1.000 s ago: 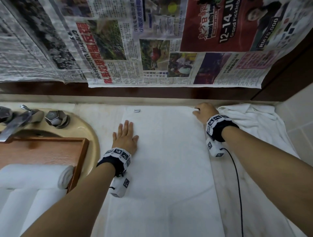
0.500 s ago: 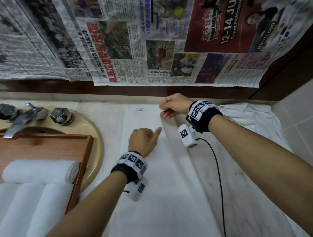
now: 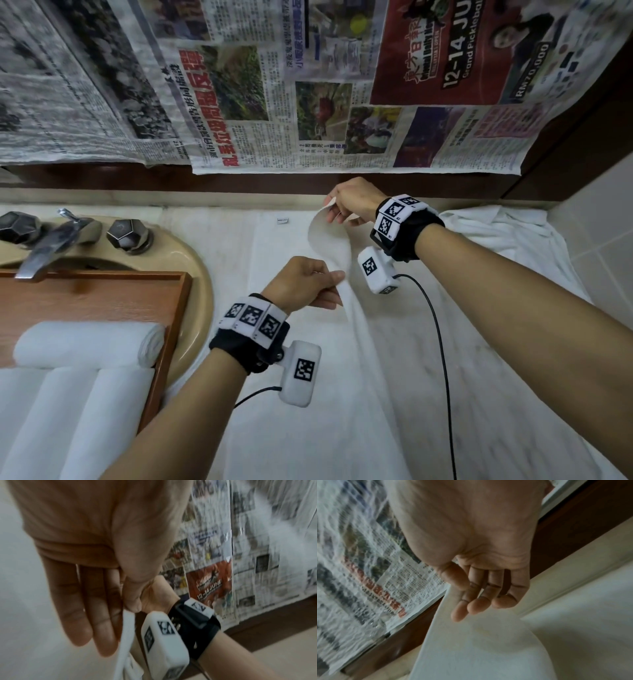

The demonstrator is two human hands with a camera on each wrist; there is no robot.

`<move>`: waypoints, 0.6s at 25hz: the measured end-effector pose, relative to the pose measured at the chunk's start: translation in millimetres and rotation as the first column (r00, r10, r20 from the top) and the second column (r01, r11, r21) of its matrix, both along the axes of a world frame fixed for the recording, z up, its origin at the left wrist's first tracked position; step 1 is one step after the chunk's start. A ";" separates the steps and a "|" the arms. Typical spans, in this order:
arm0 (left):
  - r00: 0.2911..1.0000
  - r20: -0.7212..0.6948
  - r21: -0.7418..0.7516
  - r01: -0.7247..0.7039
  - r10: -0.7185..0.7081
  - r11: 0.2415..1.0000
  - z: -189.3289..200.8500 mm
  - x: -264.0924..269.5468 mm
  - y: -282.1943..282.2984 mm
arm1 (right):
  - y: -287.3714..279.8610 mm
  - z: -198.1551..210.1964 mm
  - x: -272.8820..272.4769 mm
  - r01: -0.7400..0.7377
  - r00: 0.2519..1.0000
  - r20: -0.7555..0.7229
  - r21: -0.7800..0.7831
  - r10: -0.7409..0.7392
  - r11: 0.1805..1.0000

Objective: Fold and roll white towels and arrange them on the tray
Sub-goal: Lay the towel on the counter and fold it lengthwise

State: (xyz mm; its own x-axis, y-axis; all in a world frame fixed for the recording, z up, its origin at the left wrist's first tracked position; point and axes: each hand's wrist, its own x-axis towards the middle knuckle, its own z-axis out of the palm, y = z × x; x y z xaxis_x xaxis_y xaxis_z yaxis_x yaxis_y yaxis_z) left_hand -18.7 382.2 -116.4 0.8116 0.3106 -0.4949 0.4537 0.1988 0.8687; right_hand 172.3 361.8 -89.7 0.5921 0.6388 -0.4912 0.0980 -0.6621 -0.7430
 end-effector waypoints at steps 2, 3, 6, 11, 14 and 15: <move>0.999 -0.028 -0.038 -0.020 0.019 0.999 -1.9 -12.7 13.9 | 6.8 -1.8 -3.4 -0.093 0.981 0.169 -0.001 0.092 0.996; 0.998 -0.043 -0.048 -0.036 0.034 0.998 -5.3 -19.5 19.2 | 10.6 -4.3 -4.4 -0.141 0.956 0.259 -0.013 0.140 0.990; 0.986 -0.103 0.000 -0.135 0.135 0.991 -28.5 -39.1 35.0 | 30.4 -18.5 -10.1 -0.231 0.867 0.445 -0.041 0.225 0.972; 0.899 -0.197 0.274 -0.333 0.392 0.902 -70.8 -61.7 48.9 | 67.1 -51.4 -32.8 -0.288 0.784 0.557 -0.063 0.273 0.956; 0.863 -0.201 0.476 -0.328 0.464 0.816 -77.9 -67.9 47.0 | 80.4 -68.1 -43.9 -0.313 0.723 0.626 -0.082 0.293 0.946; 0.856 -0.189 0.509 -0.334 0.481 0.794 -80.3 -68.9 46.3 | 82.7 -73.8 -45.5 -0.316 0.709 0.635 -0.101 0.306 0.943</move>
